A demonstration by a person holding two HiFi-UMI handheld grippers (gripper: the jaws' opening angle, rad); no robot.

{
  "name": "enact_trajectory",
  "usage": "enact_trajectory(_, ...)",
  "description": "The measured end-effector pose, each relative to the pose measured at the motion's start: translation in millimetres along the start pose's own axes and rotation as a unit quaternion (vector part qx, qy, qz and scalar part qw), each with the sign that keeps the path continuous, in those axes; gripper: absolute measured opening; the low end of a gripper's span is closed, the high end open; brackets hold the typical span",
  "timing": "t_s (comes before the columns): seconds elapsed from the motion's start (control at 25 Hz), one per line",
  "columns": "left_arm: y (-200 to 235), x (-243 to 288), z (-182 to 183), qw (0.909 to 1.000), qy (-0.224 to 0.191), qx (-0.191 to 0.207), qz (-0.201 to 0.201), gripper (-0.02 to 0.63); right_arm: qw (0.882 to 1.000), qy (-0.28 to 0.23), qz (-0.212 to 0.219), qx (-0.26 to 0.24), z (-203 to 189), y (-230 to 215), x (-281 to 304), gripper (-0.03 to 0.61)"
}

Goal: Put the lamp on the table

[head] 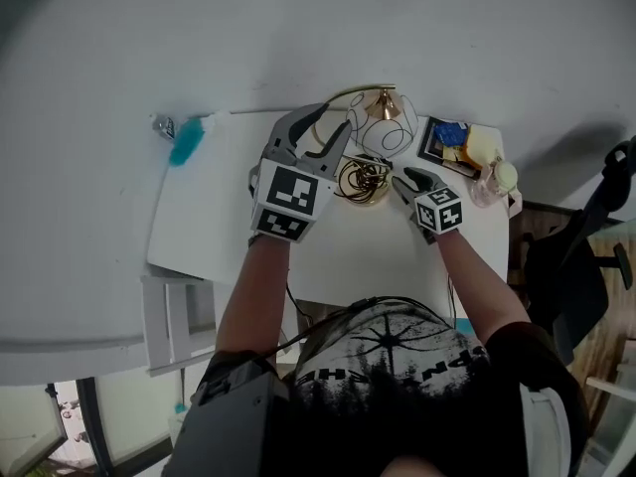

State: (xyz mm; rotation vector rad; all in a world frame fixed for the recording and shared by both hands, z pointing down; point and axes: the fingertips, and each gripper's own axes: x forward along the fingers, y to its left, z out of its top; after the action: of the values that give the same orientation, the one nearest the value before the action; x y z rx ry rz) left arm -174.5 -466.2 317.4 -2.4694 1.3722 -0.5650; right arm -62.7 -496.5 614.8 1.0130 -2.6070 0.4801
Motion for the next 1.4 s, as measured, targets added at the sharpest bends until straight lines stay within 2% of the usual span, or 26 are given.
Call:
enact_trajectory(0.12,-13,-17,3,0.9993,-0.016,-0.034,0.007,0.107,0.999,-0.004,0.026,-0.020,5,11,-24,0.163)
enact_trajectory(0.2,-27,-29,-1,0.9985,-0.017,-0.051,0.015,0.067,0.998,-0.005,0.046,-0.033,7,21,-43,0.135)
enact_trajectory(0.32,-50,-45,-7,0.9978,-0.015,-0.053,0.037,0.032,0.997,-0.018,0.069,-0.043,11,32,-73,0.087)
enact_trajectory(0.4,-70,-53,-11,0.9976,-0.011,-0.058,0.036,0.021,0.995,-0.031,0.081,-0.050,16,40,-93,0.058)
enact_trajectory(0.56,-118,-64,-27,0.9968,0.001,-0.079,0.011,0.017,0.991,-0.048,0.089,-0.083,23,56,-134,0.032)
enact_trajectory(0.76,-179,-74,-47,0.9926,0.013,-0.120,-0.014,0.017,0.987,-0.068,0.108,-0.100,29,76,-186,0.020)
enact_trajectory(0.96,-232,-78,-51,0.9881,0.004,-0.145,-0.051,0.017,0.982,-0.072,0.129,-0.120,19,87,-227,0.020)
enact_trajectory(1.16,-267,-82,-53,0.9851,0.009,-0.158,-0.066,0.017,0.980,-0.082,0.143,-0.116,11,93,-256,0.018)
enact_trajectory(1.4,-289,-86,-53,0.9826,0.010,-0.168,-0.080,0.017,0.978,-0.086,0.145,-0.121,7,98,-276,0.018)
